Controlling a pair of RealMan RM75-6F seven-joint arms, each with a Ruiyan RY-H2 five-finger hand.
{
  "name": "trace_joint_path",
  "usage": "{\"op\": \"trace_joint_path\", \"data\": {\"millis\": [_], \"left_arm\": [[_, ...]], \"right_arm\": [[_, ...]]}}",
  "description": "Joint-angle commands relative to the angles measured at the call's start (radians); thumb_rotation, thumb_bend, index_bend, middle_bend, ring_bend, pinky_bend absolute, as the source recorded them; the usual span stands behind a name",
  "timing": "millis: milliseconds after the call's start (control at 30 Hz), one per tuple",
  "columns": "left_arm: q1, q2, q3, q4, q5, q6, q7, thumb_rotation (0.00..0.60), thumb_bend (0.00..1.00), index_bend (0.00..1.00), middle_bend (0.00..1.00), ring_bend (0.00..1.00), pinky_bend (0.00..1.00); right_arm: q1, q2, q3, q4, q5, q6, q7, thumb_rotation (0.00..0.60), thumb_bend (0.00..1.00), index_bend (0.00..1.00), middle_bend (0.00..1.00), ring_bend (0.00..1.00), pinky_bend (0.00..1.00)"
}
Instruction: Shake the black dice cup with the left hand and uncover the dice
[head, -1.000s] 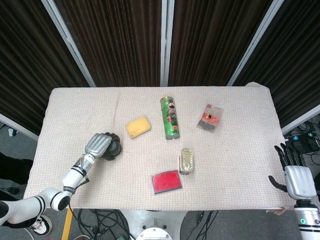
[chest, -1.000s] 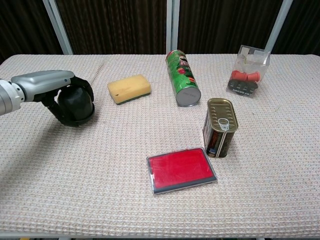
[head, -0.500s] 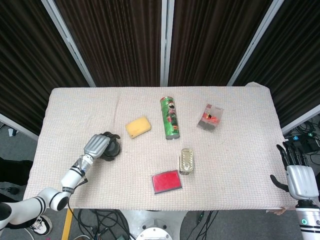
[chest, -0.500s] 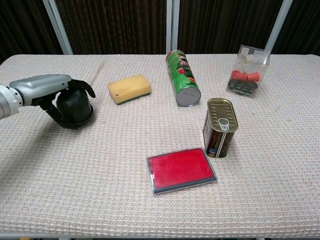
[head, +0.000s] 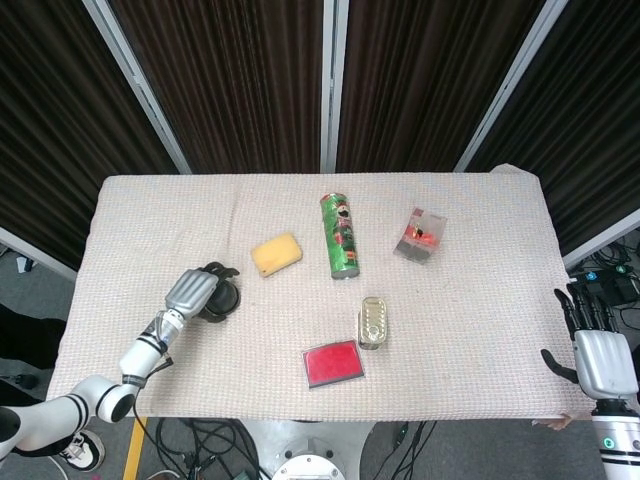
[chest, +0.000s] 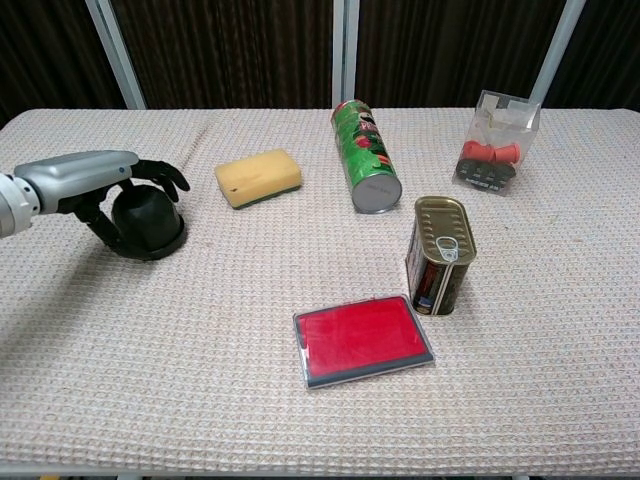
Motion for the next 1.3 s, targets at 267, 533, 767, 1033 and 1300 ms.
{"op": "trace_joint_path", "data": {"millis": [267,533,767,1033,1300], "left_arm": [[0.008,0.037,-0.009,-0.043,0.002,0.015,0.019,0.6,0.12,0.19,0.23,0.14,0.35],[0.008,0.064,-0.017,-0.068,-0.016,-0.003,0.041,0.6,0.12,0.19,0.27,0.19,0.43],[0.004,0.066,-0.018,-0.079,-0.011,-0.007,0.048,0.6,0.12,0.2,0.35,0.25,0.47],[-0.002,0.063,-0.033,-0.085,-0.022,-0.01,0.052,0.6,0.13,0.28,0.38,0.27,0.47],[-0.002,0.081,-0.041,-0.109,-0.024,-0.001,0.063,0.6,0.13,0.3,0.39,0.27,0.47]], "right_arm": [[-0.001,-0.002,0.0,0.005,0.003,-0.002,0.006,0.6,0.13,0.0,0.0,0.0,0.0],[0.002,-0.009,-0.001,0.016,0.004,-0.008,0.012,0.6,0.14,0.0,0.0,0.0,0.0],[0.001,-0.01,0.001,0.022,0.008,-0.01,0.019,0.6,0.14,0.0,0.0,0.0,0.0],[0.002,-0.013,0.001,0.03,0.016,-0.019,0.026,0.6,0.14,0.0,0.0,0.0,0.0],[0.002,-0.014,0.002,0.033,0.017,-0.019,0.028,0.6,0.13,0.0,0.0,0.0,0.0]]}}
